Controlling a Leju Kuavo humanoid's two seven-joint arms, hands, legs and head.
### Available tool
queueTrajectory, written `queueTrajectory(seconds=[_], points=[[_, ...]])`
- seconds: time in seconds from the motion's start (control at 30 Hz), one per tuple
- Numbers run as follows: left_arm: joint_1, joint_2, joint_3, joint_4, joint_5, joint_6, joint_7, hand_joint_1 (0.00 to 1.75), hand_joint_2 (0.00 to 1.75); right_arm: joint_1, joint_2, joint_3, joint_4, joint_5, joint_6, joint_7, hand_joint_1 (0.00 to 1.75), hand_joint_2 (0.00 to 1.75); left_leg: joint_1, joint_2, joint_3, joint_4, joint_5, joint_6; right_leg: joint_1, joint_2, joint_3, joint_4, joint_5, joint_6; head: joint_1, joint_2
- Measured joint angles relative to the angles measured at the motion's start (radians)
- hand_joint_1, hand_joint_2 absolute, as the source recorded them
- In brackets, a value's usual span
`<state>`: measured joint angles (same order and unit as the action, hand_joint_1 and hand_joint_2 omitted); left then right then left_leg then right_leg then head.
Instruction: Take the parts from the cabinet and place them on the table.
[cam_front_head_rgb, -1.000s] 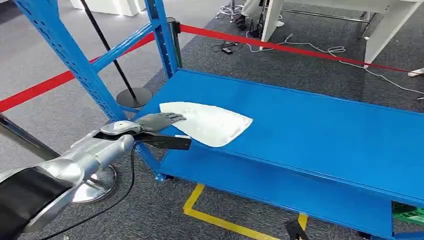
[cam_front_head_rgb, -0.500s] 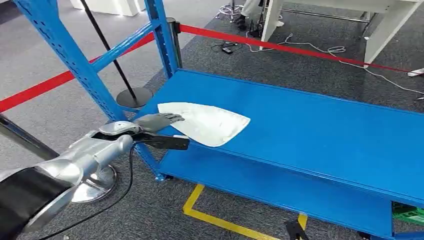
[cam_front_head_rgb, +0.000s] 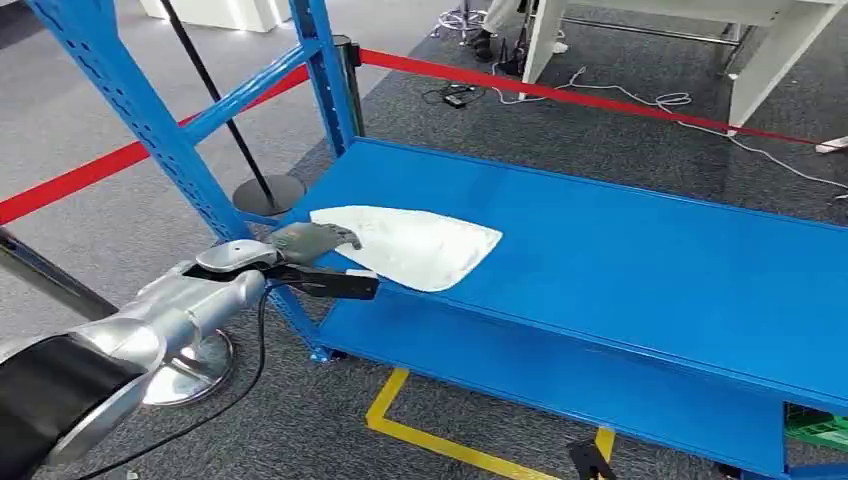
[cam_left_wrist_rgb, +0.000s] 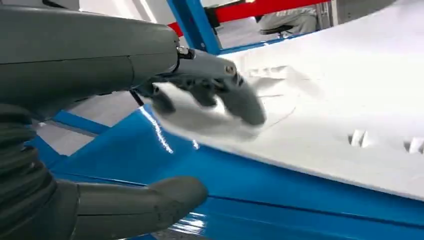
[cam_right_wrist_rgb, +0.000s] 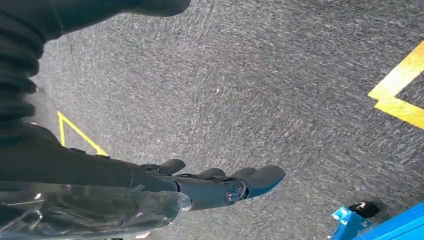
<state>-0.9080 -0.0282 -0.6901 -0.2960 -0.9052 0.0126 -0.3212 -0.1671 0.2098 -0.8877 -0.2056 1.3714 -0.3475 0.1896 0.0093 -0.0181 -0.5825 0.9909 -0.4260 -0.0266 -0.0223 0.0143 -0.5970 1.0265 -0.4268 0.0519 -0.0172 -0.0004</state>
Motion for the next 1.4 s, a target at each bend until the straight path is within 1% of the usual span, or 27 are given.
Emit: queueTrajectory(seconds=[0.07,0.1,0.13,0.17,0.2,0.23,0.27,0.57,0.6,0.63,0.67,0.7,1.17,1.4], points=[[0.000,0.000,0.000,0.000,-0.002,0.000,-0.002,1.33,1.75,0.000,0.000,0.000,0.000,0.000,0.001,-0.001,0.00,1.75,0.000,0.000,0.000,0.000,0.000,0.000,0.000,0.000,0.000,0.000,0.000,0.000,0.000,0.000],[-0.001,0.000,0.000,0.000,-0.003,0.000,-0.002,1.38,1.75,0.000,0.000,0.000,0.000,0.000,0.002,-0.001,0.00,1.75,0.000,0.000,0.000,0.000,0.000,0.000,0.000,0.000,0.000,0.000,0.000,0.000,0.000,0.000],[-0.003,0.000,0.000,0.000,-0.005,0.000,-0.002,0.93,1.75,0.000,0.000,0.000,0.000,0.000,0.002,-0.001,0.00,1.75,0.000,0.000,0.000,0.000,0.000,0.000,0.000,0.000,0.000,0.000,0.000,0.000,0.000,0.000],[-0.005,0.000,0.000,0.000,-0.008,-0.002,-0.002,0.70,1.75,0.000,0.000,0.000,0.000,0.000,0.002,-0.001,0.00,1.75,0.000,0.000,0.000,0.000,0.000,0.000,0.000,0.000,0.000,0.000,0.000,0.000,0.000,0.000],[-0.007,0.000,0.000,0.000,-0.008,-0.003,-0.002,0.68,1.75,0.000,0.000,0.000,0.000,0.000,0.003,-0.001,0.00,1.75,0.000,0.000,0.000,0.000,0.000,0.000,0.000,0.000,0.000,0.000,0.000,0.000,0.000,0.000],[-0.010,0.000,0.000,0.000,-0.009,-0.004,-0.002,0.63,1.75,0.000,0.000,0.000,0.000,0.000,0.004,-0.002,0.00,1.75,0.000,0.000,0.000,0.000,0.000,0.000,0.000,0.000,0.000,0.000,0.000,0.000,0.000,0.000],[-0.012,0.000,0.000,0.000,-0.010,-0.006,-0.003,0.33,1.75,0.000,0.000,0.000,0.000,0.000,0.004,-0.002,0.00,1.75,0.000,0.000,0.000,0.000,0.000,0.000,0.000,0.000,0.000,0.000,0.000,0.000,0.000,0.000],[-0.049,0.000,0.000,0.000,-0.012,-0.019,-0.003,0.31,1.75,0.000,0.000,-0.002,0.000,-0.007,0.005,-0.004,0.00,1.75,0.000,0.000,0.000,0.000,0.000,0.000,0.000,0.000,0.000,0.000,0.000,0.000,0.000,0.000],[-0.051,0.000,0.000,0.000,-0.012,-0.019,-0.003,0.21,1.75,0.000,0.000,-0.002,0.000,-0.007,0.005,-0.005,0.00,1.75,0.000,0.000,0.000,0.000,0.000,0.000,0.000,0.000,0.000,0.000,0.000,0.000,0.000,0.000],[-0.051,0.000,0.000,0.000,-0.012,-0.019,-0.003,0.21,1.75,0.000,0.000,-0.002,0.000,-0.007,0.005,-0.005,0.00,1.75,0.000,0.000,0.000,0.000,0.000,0.000,0.000,0.000,0.000,0.000,0.000,0.000,0.000,0.000],[-0.051,0.000,0.000,0.000,-0.012,-0.020,-0.003,0.16,1.75,0.000,0.000,-0.002,0.000,-0.007,0.005,-0.005,0.00,1.75,0.000,0.000,0.000,0.000,0.000,0.000,0.000,0.000,0.000,0.000,0.000,0.000,0.000,0.000],[-0.051,0.000,0.000,0.000,-0.013,-0.022,-0.003,0.00,1.75,0.000,0.000,-0.002,0.000,-0.007,0.005,-0.006,0.00,1.75,0.000,0.000,0.000,0.000,0.000,0.000,0.000,0.000,0.000,0.000,0.000,0.000,0.000,0.000],[-0.051,0.005,-0.005,0.000,-0.044,-0.016,0.016,0.00,1.75,0.000,0.000,-0.018,0.000,-0.014,0.008,-0.021,0.00,1.75,0.000,0.000,0.000,0.000,0.000,0.000,0.000,0.000,0.000,0.000,0.000,0.000,0.000,0.000],[-0.047,0.006,-0.020,0.000,-0.098,-0.009,0.013,0.00,1.75,0.000,0.000,-0.019,0.000,-0.015,0.008,-0.023,0.00,1.75,0.000,0.000,0.000,0.000,0.000,0.000,0.000,0.000,0.000,0.000,0.000,0.000,0.000,0.000]])
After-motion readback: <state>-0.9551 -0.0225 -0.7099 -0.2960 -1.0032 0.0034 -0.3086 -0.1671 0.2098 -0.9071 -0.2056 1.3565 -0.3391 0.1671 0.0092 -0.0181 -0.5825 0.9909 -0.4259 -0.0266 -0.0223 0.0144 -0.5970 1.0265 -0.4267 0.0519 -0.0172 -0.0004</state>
